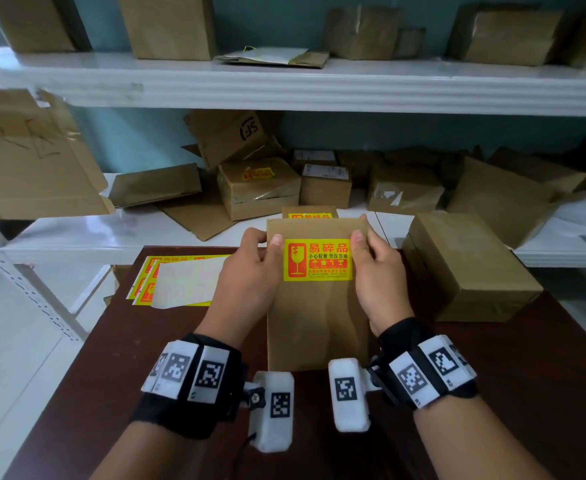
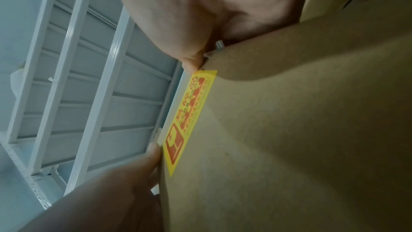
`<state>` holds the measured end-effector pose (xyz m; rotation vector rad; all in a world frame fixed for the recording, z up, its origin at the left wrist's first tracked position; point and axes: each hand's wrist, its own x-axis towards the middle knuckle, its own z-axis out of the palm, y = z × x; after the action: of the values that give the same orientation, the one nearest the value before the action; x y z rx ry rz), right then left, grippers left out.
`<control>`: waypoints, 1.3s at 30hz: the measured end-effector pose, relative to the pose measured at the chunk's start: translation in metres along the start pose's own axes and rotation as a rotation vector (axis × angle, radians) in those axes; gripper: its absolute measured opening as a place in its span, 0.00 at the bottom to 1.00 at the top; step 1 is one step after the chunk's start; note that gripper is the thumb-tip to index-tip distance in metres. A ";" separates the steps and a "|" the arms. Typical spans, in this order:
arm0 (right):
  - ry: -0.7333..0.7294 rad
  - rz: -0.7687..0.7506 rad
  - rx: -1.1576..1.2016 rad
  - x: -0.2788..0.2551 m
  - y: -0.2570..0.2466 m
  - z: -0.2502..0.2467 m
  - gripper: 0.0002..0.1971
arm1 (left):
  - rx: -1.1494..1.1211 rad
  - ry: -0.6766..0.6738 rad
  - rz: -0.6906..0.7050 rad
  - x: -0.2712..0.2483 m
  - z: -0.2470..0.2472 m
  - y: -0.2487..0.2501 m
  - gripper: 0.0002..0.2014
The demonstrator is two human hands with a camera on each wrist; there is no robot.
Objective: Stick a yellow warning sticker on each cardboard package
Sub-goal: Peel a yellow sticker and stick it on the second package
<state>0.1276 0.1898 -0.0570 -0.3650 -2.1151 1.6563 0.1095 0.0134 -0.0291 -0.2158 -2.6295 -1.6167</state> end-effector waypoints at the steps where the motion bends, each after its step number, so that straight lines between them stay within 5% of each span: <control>1: -0.011 -0.019 -0.021 0.000 0.001 -0.001 0.27 | 0.010 0.006 -0.004 0.001 0.000 0.000 0.20; 8: -0.066 -0.092 -0.101 -0.006 0.001 0.004 0.46 | 0.033 0.069 0.012 0.000 0.001 -0.002 0.23; 16: -0.032 -0.067 -0.196 -0.010 0.002 0.008 0.21 | -0.082 0.049 -0.016 0.003 0.006 -0.009 0.14; 22: -0.061 -0.041 -0.174 -0.004 0.008 0.008 0.26 | -0.109 0.052 -0.028 0.008 0.006 -0.013 0.11; 28: -0.108 -0.001 -0.104 -0.001 0.005 0.004 0.18 | -0.074 0.033 -0.030 0.012 0.004 -0.014 0.15; 36: -0.131 0.028 0.030 -0.005 0.002 0.002 0.34 | -0.006 0.060 0.006 0.009 0.004 -0.018 0.22; 39: -0.108 0.037 0.083 -0.004 0.004 0.000 0.22 | -0.039 0.055 0.009 0.011 0.004 -0.020 0.19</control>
<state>0.1310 0.1888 -0.0613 -0.2961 -2.1201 1.8166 0.0957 0.0093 -0.0477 -0.1812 -2.5550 -1.6480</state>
